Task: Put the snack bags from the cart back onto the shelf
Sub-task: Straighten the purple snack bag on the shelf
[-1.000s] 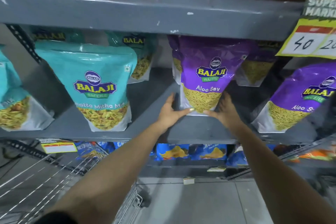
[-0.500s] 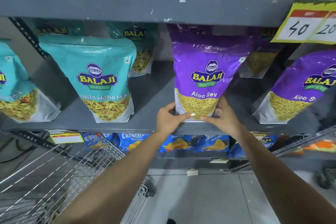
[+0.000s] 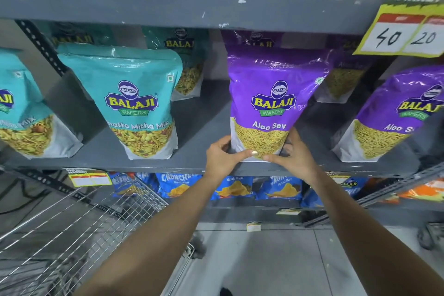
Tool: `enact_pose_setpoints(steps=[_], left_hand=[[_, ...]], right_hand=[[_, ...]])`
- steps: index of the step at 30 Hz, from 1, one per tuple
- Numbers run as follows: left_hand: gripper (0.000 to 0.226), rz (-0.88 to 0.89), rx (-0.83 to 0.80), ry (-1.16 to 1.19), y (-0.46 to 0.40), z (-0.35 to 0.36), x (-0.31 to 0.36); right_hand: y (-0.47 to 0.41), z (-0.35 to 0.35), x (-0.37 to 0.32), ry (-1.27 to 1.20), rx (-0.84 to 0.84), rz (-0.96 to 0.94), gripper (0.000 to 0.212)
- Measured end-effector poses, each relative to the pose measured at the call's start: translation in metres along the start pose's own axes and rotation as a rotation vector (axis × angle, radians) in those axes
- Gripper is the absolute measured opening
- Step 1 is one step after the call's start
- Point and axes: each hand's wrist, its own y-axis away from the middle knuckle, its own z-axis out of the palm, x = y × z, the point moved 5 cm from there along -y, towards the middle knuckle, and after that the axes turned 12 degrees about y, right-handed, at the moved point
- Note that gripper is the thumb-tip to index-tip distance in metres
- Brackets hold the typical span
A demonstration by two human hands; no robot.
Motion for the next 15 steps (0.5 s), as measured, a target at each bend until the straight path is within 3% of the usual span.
enact_pose_setpoints(steps=[15], left_hand=[[0.053, 0.010, -0.038, -0.008, 0.0029, -0.0028, 0.0061]], right_hand=[[0.0020, -0.0012, -0.0025, -0.043, -0.013, 0.072, 0.089]])
